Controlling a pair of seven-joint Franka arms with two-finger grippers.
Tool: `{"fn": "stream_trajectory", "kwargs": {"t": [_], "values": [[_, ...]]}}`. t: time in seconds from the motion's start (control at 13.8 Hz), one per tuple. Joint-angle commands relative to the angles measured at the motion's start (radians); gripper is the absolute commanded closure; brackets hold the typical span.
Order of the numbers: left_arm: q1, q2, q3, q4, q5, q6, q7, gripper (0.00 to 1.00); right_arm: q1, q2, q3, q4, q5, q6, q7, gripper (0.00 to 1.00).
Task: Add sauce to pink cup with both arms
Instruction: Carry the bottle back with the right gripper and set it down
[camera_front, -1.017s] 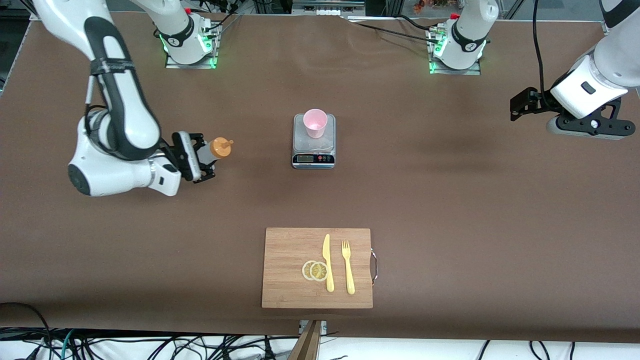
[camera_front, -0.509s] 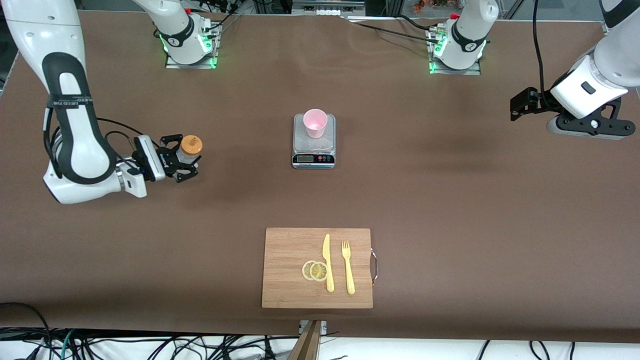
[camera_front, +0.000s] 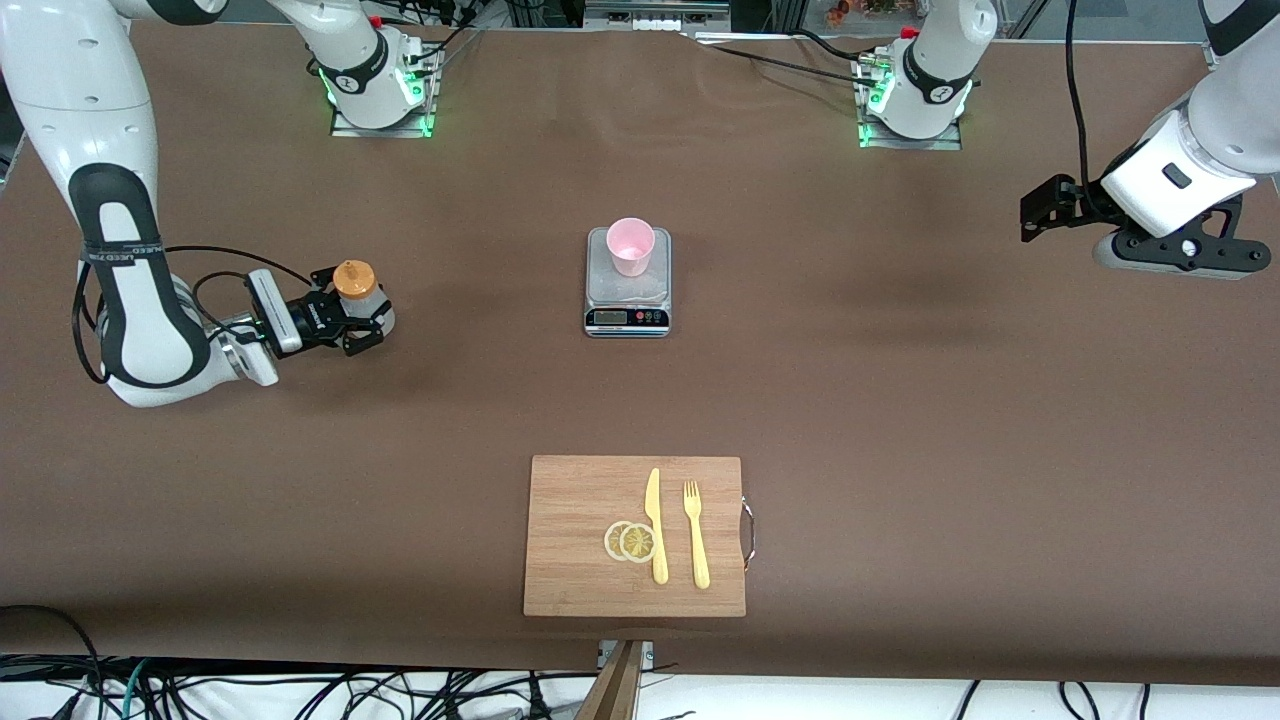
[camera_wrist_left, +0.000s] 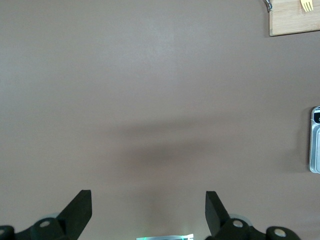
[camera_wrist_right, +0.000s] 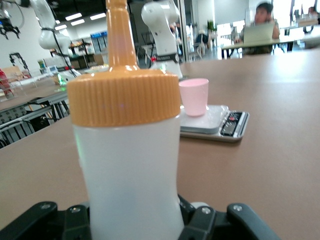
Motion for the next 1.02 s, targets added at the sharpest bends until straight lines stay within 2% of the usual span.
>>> {"fn": "stream_trajectory", "kwargs": {"t": [0.0, 0.73, 0.94], "values": [[0.0, -0.015, 0.003, 0.0, -0.005, -0.015, 0.006, 0.0, -0.045, 0.031, 0.014, 0.0, 0.027, -0.049, -0.077, 1.0], [0.0, -0.015, 0.003, 0.0, -0.005, -0.017, 0.004, 0.0, -0.107, 0.166, 0.014, -0.001, 0.05, -0.066, -0.192, 1.0], [0.0, -0.015, 0.003, 0.0, -0.005, -0.017, 0.006, 0.0, -0.107, 0.177, 0.014, -0.001, 0.059, -0.055, -0.192, 1.0]]}}
